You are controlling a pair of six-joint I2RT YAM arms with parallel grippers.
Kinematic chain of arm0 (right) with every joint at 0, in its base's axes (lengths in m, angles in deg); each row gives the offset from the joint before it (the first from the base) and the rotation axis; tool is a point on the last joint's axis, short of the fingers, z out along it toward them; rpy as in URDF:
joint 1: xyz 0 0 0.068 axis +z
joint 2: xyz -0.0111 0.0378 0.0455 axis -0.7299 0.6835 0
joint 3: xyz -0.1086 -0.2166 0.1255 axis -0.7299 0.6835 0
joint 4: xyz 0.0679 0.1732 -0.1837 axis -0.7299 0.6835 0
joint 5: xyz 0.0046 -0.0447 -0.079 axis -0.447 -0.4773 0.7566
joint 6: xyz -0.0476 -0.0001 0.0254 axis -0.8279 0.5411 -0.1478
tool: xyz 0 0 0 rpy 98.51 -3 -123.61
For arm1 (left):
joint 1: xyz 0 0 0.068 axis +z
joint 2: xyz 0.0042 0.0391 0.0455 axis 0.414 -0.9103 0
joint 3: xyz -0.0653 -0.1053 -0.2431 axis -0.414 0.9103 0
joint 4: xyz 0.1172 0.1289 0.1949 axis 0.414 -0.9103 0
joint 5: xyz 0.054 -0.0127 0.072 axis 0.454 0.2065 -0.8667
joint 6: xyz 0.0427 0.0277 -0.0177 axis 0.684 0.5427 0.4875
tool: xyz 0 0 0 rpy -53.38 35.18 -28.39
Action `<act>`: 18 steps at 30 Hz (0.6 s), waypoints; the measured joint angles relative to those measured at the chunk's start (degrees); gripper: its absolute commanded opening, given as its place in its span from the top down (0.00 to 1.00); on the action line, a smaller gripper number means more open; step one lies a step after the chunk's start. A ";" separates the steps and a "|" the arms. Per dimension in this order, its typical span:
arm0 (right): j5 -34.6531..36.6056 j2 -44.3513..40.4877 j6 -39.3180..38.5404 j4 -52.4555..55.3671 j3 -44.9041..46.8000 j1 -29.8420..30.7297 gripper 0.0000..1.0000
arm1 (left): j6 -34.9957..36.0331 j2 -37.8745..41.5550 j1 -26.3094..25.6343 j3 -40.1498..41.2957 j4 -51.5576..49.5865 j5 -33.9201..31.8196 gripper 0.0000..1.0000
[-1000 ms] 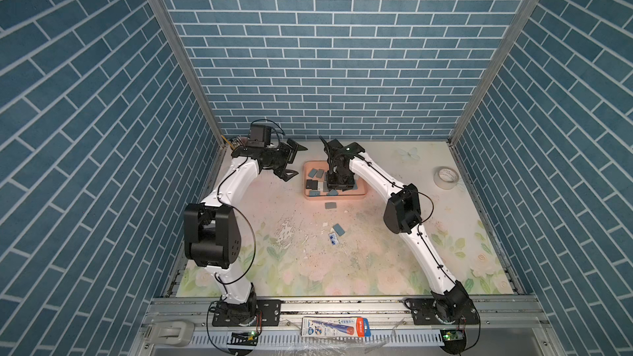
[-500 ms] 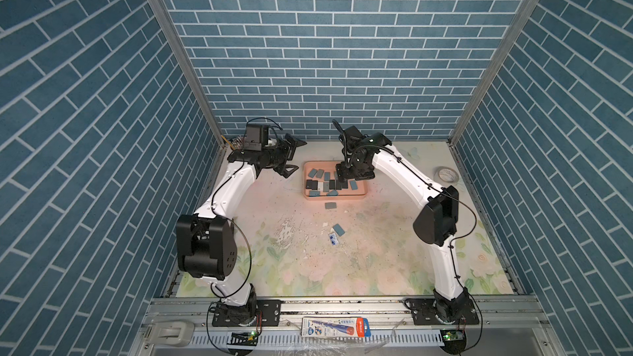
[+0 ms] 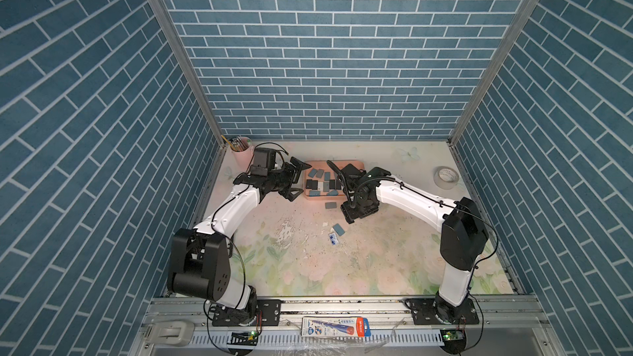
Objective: Put the eraser in the storage box
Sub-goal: Pick up the eraser from the center of the board.
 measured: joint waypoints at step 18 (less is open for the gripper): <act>-1.36 12.11 0.90 -6.08 -1.73 5.57 0.47 | -2.43 5.16 2.45 4.28 2.25 1.57 0.00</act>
